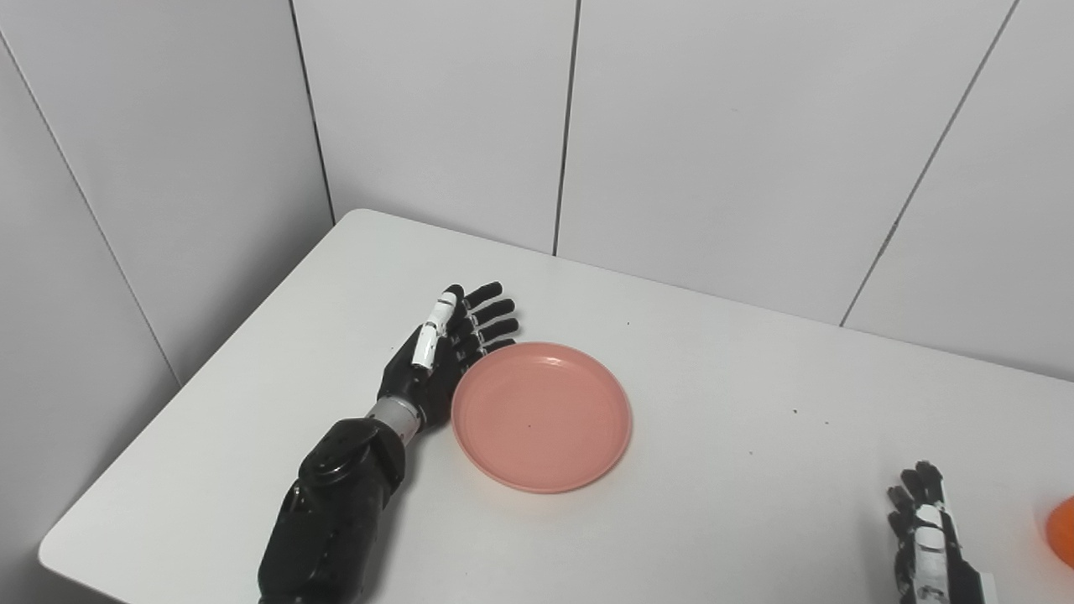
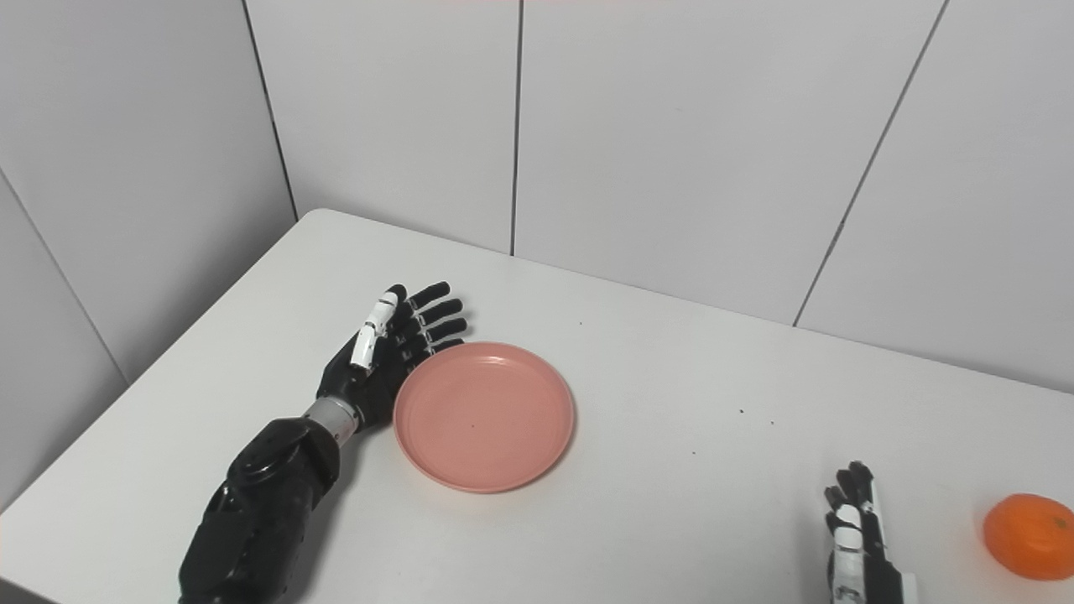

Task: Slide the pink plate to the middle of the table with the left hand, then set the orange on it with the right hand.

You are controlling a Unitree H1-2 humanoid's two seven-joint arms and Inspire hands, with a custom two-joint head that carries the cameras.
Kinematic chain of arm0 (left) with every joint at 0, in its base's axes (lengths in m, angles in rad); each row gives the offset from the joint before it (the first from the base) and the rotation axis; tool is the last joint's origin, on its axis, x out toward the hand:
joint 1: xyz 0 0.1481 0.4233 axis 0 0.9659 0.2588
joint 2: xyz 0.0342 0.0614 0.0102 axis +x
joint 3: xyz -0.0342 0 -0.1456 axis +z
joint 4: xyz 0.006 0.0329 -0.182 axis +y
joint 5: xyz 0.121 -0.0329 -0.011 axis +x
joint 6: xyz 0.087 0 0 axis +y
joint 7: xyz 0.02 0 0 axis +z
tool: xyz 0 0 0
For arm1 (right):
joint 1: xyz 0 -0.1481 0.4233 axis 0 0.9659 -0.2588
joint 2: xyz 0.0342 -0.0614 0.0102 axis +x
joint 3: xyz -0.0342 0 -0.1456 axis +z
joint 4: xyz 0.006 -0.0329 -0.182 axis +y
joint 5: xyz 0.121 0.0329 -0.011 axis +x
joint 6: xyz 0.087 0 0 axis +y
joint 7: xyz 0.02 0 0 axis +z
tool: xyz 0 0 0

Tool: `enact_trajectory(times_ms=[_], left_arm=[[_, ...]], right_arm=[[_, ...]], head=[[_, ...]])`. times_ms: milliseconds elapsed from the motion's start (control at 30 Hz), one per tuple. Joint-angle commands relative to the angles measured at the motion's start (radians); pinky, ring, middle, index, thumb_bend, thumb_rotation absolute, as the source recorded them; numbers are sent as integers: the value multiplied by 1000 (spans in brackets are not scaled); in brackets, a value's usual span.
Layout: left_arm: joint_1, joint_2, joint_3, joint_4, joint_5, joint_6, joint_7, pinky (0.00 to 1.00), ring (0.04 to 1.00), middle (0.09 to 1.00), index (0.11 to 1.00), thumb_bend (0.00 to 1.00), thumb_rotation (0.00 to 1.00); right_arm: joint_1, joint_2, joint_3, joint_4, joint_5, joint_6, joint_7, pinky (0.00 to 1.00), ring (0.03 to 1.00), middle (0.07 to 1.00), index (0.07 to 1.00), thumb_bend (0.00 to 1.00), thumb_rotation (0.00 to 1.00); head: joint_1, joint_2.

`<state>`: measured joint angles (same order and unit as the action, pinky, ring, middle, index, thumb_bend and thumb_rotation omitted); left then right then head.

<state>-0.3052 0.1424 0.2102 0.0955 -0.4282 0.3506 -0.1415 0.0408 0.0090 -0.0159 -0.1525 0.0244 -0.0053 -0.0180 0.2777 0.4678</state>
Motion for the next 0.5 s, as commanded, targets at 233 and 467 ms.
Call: enact_trajectory(times_ms=[233,467], left_arm=[[4,-37,-36,-4,2,7,-13,801,818,828,809,301,1000],[5,-69,-63,-16,18,13,5,794,810,819,809,322,1000]], right_arm=[[-18,8,1,-29,2,-5,-1,1000,963,959,961,357,1000],[-15,8,4,-29,-1,-14,0,1000,960,960,961,363,1000]], head=[[-19,7],[-27,13]])
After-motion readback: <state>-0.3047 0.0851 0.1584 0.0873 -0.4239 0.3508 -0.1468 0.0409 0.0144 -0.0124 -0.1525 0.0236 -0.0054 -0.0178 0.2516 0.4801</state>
